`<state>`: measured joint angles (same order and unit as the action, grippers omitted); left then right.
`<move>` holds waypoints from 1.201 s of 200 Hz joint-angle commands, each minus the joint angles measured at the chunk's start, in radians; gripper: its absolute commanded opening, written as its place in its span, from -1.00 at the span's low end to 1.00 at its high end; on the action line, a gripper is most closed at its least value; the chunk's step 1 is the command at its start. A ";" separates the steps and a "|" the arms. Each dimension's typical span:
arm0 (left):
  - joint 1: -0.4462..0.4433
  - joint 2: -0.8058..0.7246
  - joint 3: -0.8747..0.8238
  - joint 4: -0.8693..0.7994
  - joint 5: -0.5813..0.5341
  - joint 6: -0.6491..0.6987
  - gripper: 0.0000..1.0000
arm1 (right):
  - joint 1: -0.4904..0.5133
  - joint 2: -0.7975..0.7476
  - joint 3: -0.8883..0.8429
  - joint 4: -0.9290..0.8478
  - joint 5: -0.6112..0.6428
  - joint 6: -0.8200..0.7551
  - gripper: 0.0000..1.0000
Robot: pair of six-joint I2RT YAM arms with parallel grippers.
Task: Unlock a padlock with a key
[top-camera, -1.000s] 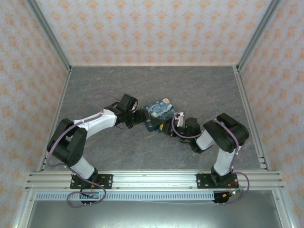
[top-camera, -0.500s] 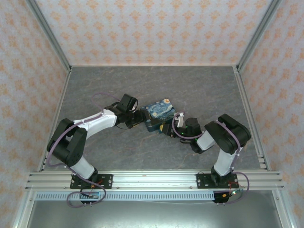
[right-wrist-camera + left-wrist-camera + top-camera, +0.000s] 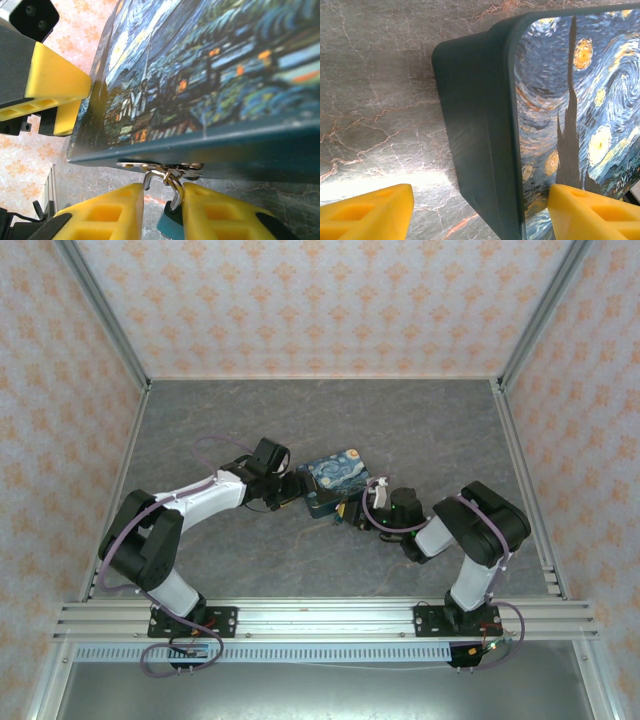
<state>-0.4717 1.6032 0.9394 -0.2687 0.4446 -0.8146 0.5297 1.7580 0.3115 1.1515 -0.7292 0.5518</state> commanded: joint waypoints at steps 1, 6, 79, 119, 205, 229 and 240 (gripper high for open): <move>-0.009 0.014 -0.037 -0.091 -0.057 -0.004 0.42 | 0.003 -0.034 -0.005 0.009 -0.010 -0.025 -0.56; -0.008 0.013 -0.037 -0.092 -0.057 -0.004 0.42 | 0.003 -0.037 -0.006 0.005 -0.008 -0.027 -0.59; -0.009 0.002 -0.045 -0.093 -0.063 -0.005 0.43 | -0.004 -0.078 -0.008 -0.071 0.045 -0.021 -0.85; -0.010 -0.004 -0.050 -0.094 -0.064 -0.007 0.43 | -0.017 -0.094 -0.024 -0.057 0.068 0.036 -0.92; -0.038 0.009 -0.079 -0.076 -0.073 -0.026 0.43 | -0.033 -0.110 -0.048 0.034 0.167 0.205 -0.96; -0.039 0.017 -0.076 -0.072 -0.072 -0.026 0.43 | -0.037 -0.130 -0.048 0.027 0.204 0.253 -0.97; -0.039 0.021 -0.072 -0.072 -0.070 -0.025 0.43 | -0.038 -0.136 -0.047 0.022 0.221 0.271 -0.97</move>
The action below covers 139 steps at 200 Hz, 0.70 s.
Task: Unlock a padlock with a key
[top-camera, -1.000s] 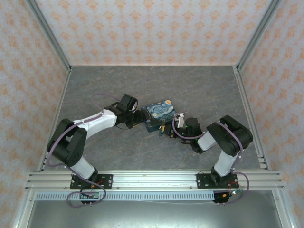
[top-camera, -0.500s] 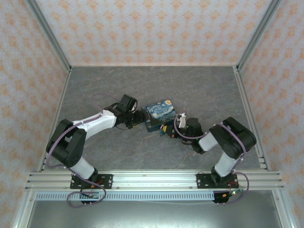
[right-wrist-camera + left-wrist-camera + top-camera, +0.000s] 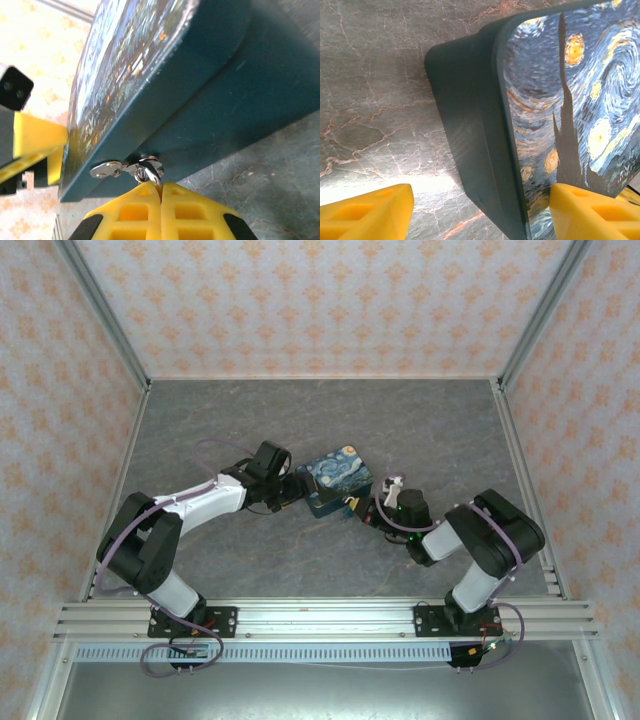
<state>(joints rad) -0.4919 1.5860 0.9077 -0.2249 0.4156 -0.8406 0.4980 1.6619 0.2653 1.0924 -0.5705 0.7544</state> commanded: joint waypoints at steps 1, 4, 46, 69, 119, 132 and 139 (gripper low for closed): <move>-0.019 0.038 -0.041 -0.115 -0.041 0.001 0.43 | -0.006 -0.040 -0.001 0.080 0.064 0.071 -0.97; -0.019 0.039 -0.041 -0.116 -0.041 0.000 0.43 | -0.007 -0.043 0.000 0.077 0.068 0.075 -0.97; -0.019 0.032 -0.033 -0.129 -0.066 0.006 0.45 | -0.011 -0.092 0.003 -0.022 0.140 0.080 -0.97; -0.016 0.028 -0.018 -0.149 -0.088 0.011 0.47 | -0.018 -0.158 0.005 -0.121 0.148 0.042 -0.97; -0.016 -0.079 -0.030 -0.113 -0.176 0.006 0.52 | -0.017 -0.541 0.048 -0.671 0.218 -0.135 -0.97; -0.016 -0.125 -0.029 -0.103 -0.208 0.016 0.55 | -0.017 -0.666 0.071 -0.850 0.241 -0.178 -0.97; -0.016 -0.151 -0.026 -0.101 -0.228 0.026 0.59 | -0.017 -0.721 0.079 -0.925 0.246 -0.194 -0.96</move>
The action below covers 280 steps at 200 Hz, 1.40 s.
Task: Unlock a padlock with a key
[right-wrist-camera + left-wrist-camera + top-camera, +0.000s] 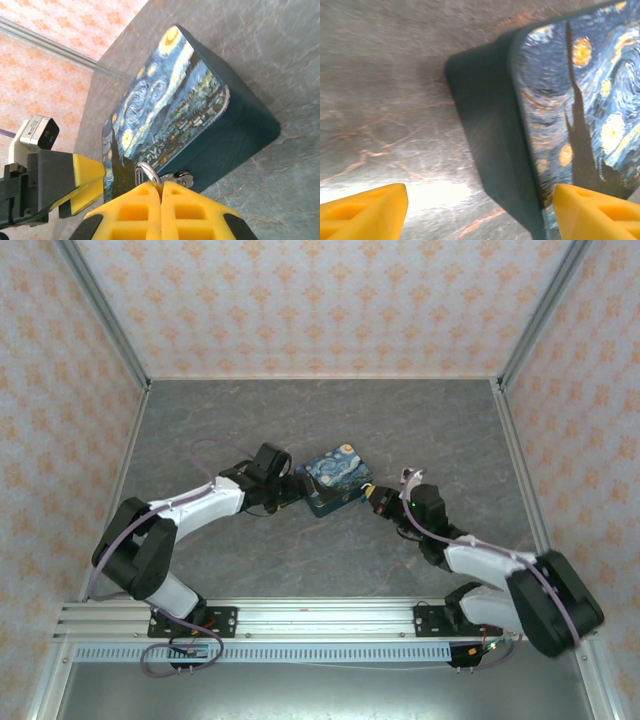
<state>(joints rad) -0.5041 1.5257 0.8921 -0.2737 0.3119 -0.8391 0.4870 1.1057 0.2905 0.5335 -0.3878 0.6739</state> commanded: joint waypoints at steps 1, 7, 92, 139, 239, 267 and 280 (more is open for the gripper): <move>-0.004 -0.094 -0.009 -0.054 -0.128 0.025 0.61 | -0.006 -0.173 0.054 -0.375 0.065 -0.114 -0.96; -0.005 -0.116 -0.008 -0.053 -0.151 0.035 0.67 | -0.006 -0.218 0.058 -0.432 0.068 -0.119 -0.96; -0.017 -0.471 -0.127 0.085 -0.365 0.223 1.00 | -0.006 -0.385 0.177 -0.938 -0.031 -0.178 -0.97; -0.016 -0.616 -0.190 0.041 -0.448 0.294 1.00 | 0.021 -0.235 0.231 -1.057 -0.112 -0.176 -0.98; -0.014 -0.635 -0.222 0.020 -0.462 0.291 1.00 | 0.069 -0.005 0.285 -1.079 -0.078 -0.143 -0.97; -0.014 -0.640 -0.223 0.011 -0.467 0.291 1.00 | 0.071 0.033 0.280 -1.041 -0.070 -0.137 -0.97; -0.015 -0.640 -0.222 0.006 -0.469 0.291 1.00 | 0.071 0.048 0.279 -1.026 -0.068 -0.136 -0.96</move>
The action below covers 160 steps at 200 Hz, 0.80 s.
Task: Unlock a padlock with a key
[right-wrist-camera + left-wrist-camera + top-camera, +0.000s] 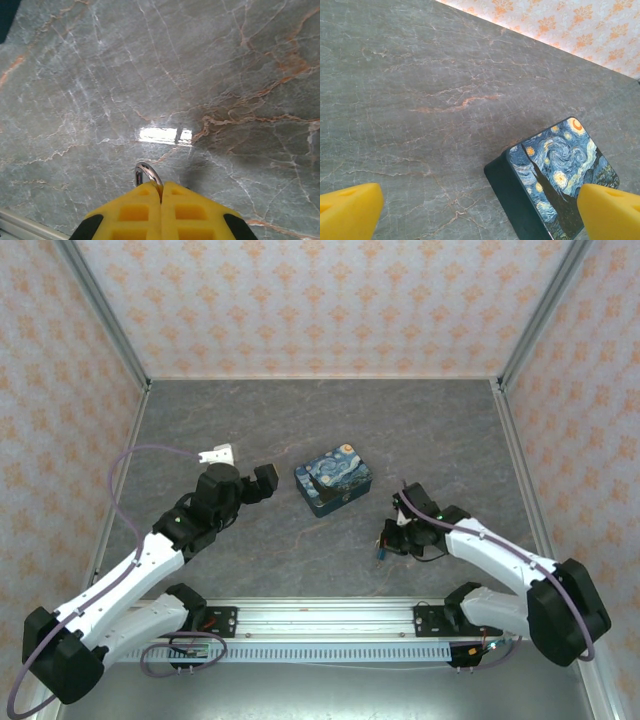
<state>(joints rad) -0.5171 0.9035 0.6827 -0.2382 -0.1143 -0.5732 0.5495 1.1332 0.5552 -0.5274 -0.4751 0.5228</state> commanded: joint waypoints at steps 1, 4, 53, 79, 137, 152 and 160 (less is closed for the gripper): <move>-0.002 -0.018 -0.012 -0.030 -0.042 0.024 1.00 | 0.008 0.022 0.014 0.036 0.020 0.016 -0.96; -0.001 -0.018 -0.013 -0.031 -0.043 0.024 1.00 | 0.009 0.025 0.014 0.041 0.020 0.017 -0.96; 0.000 -0.038 -0.005 -0.034 -0.044 0.021 1.00 | 0.007 0.025 0.014 0.091 0.061 0.003 -0.66; 0.002 -0.053 0.009 -0.050 -0.057 0.027 1.00 | 0.007 -0.001 0.040 0.073 0.136 -0.016 -0.44; 0.008 -0.089 0.050 -0.073 -0.099 0.033 1.00 | 0.003 -0.146 0.159 -0.070 0.374 -0.133 -0.13; 0.009 -0.105 0.052 -0.069 -0.138 0.061 1.00 | -0.004 -0.204 0.176 -0.085 0.440 -0.172 0.00; 0.010 -0.114 0.050 -0.063 -0.168 0.062 1.00 | -0.008 -0.237 0.178 -0.088 0.475 -0.196 0.04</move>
<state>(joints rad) -0.5163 0.8219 0.6949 -0.2955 -0.1776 -0.5495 0.5488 0.9794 0.7036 -0.5423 -0.1722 0.4164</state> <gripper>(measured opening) 0.998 0.494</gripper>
